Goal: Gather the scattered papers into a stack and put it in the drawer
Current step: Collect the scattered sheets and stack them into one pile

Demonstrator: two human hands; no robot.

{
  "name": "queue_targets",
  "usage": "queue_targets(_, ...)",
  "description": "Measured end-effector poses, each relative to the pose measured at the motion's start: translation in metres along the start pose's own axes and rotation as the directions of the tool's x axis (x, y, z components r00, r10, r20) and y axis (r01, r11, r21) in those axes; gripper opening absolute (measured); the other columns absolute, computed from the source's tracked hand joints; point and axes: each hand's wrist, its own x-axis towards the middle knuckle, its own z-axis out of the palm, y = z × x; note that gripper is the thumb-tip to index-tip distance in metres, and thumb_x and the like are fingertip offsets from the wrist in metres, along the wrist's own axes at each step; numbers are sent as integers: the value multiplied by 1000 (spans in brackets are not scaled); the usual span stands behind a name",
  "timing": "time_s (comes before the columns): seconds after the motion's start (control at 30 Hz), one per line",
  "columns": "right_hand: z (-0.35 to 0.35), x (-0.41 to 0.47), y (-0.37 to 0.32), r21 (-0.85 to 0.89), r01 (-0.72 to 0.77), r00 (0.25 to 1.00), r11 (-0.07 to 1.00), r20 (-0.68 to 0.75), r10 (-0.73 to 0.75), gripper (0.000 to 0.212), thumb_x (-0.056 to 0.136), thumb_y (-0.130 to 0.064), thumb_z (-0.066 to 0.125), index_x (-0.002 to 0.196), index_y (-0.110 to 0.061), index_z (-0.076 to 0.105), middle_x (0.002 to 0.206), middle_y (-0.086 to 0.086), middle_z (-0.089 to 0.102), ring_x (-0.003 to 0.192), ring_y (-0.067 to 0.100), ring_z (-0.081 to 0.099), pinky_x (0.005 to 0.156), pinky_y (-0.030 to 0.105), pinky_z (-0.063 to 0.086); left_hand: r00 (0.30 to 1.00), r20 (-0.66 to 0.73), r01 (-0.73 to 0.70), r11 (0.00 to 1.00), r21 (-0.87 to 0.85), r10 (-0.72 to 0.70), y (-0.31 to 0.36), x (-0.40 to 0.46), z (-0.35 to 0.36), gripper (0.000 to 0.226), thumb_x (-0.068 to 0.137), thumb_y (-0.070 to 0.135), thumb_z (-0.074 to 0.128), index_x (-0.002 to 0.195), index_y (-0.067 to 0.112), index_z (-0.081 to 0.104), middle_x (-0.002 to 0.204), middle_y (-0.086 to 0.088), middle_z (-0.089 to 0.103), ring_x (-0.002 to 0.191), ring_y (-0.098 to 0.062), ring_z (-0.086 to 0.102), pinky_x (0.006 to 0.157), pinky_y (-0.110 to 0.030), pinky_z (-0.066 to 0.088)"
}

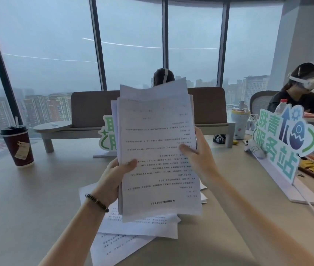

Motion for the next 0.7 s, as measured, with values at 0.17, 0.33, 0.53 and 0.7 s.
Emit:
queue_targets(0.17,10,-3,-9,-123,206,974,971,-64,-215,42,102,-12,50,139,-29,38,112,-36,62,100,0,68,78,26,60,980,-13,-195,978,76,197,1,0,8,27,97,6,54,122,9,63,118,-16,70,107,-37,68,89,-56,55)
queue_targets(0.33,17,-11,-2,-74,193,977,979,-78,-198,38,102,-13,51,133,-30,38,117,-26,62,104,3,67,78,25,59,972,-80,-210,971,110,219,-10,2,7,29,89,32,69,115,17,71,113,-12,73,103,-35,70,89,-57,55)
queue_targets(0.53,16,-5,-8,-118,145,984,982,-83,-155,74,96,-23,63,152,-40,18,121,-16,63,111,4,62,94,42,55,982,-81,-166,984,63,171,-15,-2,4,38,84,37,74,113,12,72,112,-13,74,102,-35,71,92,-59,53)
queue_targets(0.7,6,24,-48,-134,307,943,942,-89,-320,92,93,-7,63,153,-46,6,142,-3,52,97,-4,66,88,22,56,976,-74,-199,978,56,203,-11,-6,9,61,77,61,68,117,16,72,115,-11,73,106,-33,70,94,-57,53)
